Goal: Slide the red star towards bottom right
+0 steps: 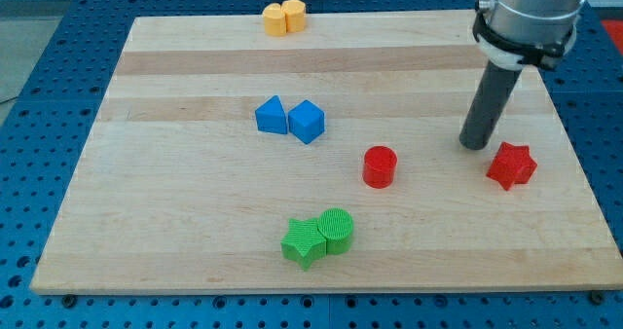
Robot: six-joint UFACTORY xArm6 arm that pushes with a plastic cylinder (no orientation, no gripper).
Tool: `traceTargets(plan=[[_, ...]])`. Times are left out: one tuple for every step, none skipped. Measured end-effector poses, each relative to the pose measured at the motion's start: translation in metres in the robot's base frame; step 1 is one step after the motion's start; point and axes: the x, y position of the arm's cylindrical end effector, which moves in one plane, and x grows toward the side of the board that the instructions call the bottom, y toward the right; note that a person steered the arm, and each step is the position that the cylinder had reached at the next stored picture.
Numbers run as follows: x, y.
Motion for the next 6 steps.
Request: traceTargets(plan=[[0.016, 0.033], [0.061, 0.04], [0.074, 0.038], [0.055, 0.032], [0.06, 0.032], [0.071, 0.032]])
